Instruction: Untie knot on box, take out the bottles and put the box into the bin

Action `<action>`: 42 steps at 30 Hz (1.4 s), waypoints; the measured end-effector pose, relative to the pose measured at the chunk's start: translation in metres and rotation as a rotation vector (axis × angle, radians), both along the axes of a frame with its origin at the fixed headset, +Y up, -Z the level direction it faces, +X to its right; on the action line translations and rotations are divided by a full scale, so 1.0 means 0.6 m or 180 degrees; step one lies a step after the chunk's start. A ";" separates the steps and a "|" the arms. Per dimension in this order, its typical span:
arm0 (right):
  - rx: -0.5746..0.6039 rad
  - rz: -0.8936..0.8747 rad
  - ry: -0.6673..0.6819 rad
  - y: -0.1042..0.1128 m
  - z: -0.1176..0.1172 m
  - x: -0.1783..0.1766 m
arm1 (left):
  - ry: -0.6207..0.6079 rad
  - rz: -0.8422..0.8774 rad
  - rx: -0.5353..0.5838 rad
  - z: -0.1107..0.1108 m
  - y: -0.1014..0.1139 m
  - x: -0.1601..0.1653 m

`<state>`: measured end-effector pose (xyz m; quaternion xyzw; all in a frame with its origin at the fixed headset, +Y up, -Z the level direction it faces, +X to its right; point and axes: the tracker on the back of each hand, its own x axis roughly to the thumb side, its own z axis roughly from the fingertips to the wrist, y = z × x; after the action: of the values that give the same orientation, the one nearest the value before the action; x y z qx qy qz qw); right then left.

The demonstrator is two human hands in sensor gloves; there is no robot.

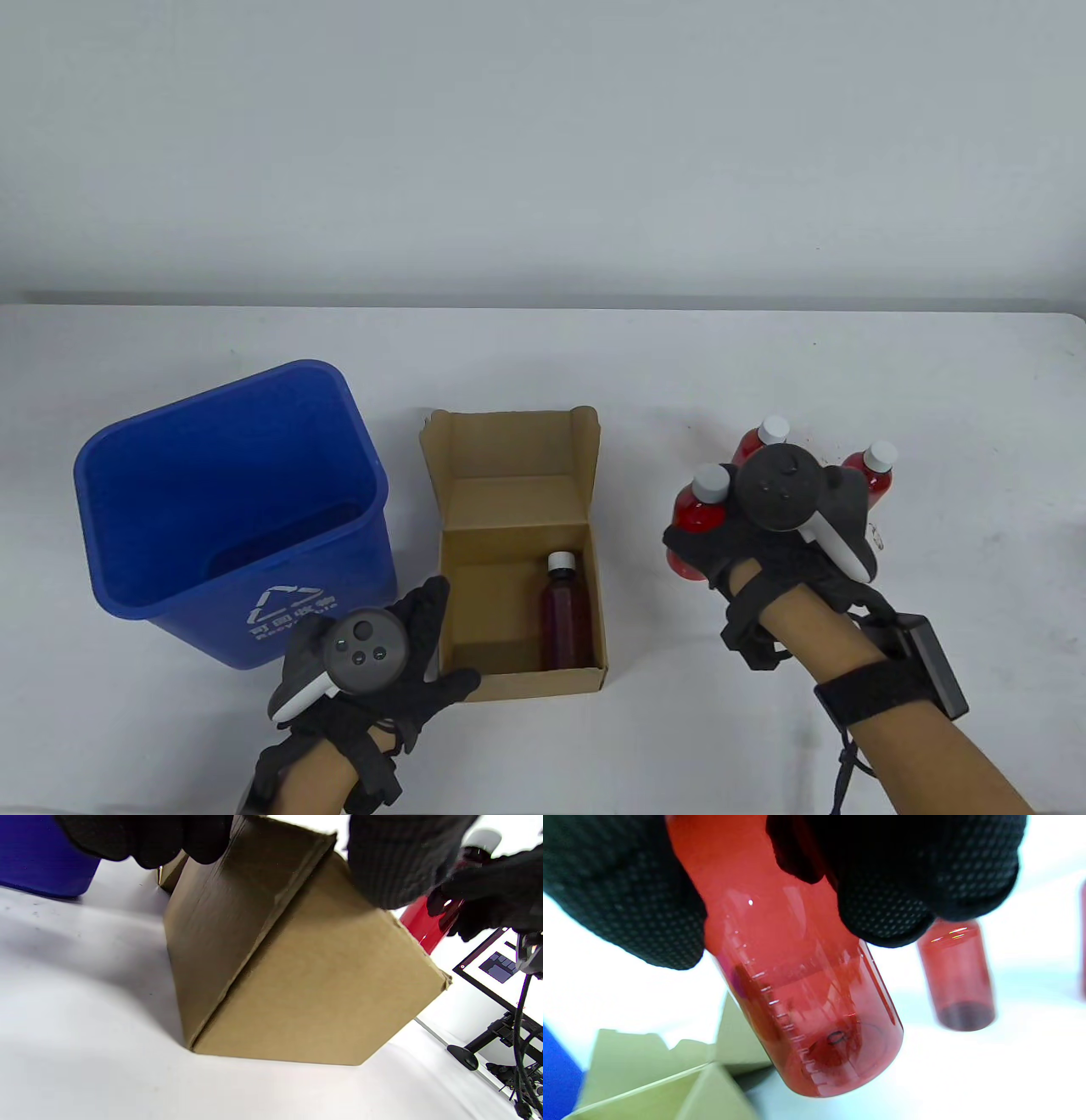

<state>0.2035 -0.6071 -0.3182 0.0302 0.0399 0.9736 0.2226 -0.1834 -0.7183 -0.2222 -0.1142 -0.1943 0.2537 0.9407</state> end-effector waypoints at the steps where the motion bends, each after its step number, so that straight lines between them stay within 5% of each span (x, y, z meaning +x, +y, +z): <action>1: 0.0015 -0.0013 -0.0113 -0.006 -0.003 0.024 | -0.0001 0.0003 -0.0002 0.000 0.000 0.000; 14: 0.0222 -0.0077 -0.1016 -0.117 -0.015 0.204 | 0.0009 0.0024 -0.0020 -0.002 0.000 -0.001; 28: 0.0142 0.0138 -0.1152 -0.190 -0.010 0.252 | 0.0007 0.0037 -0.0029 -0.003 0.000 -0.003; 36: 0.0027 -0.0020 -0.1166 -0.182 0.000 0.267 | 0.0007 0.0039 -0.0030 -0.003 0.000 -0.003; 42: 0.0159 -0.0139 -0.1175 -0.124 0.021 0.272 | 0.0005 0.0033 -0.0031 -0.003 0.000 -0.003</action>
<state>0.3667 -0.6812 -0.3055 -0.1426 -0.0264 0.9583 0.2463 -0.1852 -0.7181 -0.2239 -0.1176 -0.1929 0.2596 0.9389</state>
